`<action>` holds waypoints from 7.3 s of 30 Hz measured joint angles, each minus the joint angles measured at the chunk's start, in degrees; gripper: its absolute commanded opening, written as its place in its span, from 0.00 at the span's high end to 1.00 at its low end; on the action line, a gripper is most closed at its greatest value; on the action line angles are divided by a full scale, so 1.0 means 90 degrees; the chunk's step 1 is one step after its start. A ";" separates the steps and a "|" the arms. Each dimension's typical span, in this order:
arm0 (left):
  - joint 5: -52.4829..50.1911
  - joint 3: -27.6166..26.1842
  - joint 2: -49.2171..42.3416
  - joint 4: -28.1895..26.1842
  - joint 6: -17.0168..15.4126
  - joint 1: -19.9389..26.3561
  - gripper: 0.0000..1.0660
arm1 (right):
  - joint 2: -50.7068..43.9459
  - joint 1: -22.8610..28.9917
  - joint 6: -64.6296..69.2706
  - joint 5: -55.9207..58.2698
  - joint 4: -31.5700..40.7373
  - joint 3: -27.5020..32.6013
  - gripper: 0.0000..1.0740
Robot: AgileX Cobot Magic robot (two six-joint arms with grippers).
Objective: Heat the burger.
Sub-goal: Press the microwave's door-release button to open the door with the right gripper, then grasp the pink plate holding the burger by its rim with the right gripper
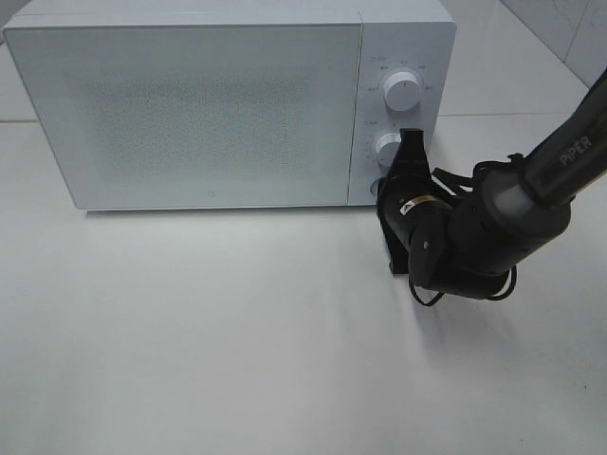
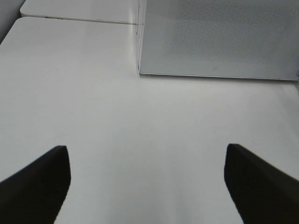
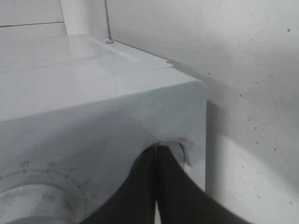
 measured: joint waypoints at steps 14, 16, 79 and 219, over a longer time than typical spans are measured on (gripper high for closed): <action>0.0000 0.0000 0.0000 0.0000 0.0000 0.0000 0.23 | 0.0223 0.0057 -0.0159 0.0216 0.0446 -0.0452 1.00; 0.0000 0.0000 0.0000 0.0000 0.0000 0.0000 0.23 | 0.0236 0.0064 -0.0172 0.0242 0.0509 -0.0497 1.00; 0.0000 0.0000 0.0000 0.0000 0.0000 0.0000 0.23 | -0.1655 -0.0229 0.0051 0.1311 -0.2285 0.1592 1.00; 0.0000 0.0000 0.0000 0.0000 0.0000 0.0000 0.23 | 0.1203 0.0726 -1.4674 0.8435 -0.6099 -0.6430 0.28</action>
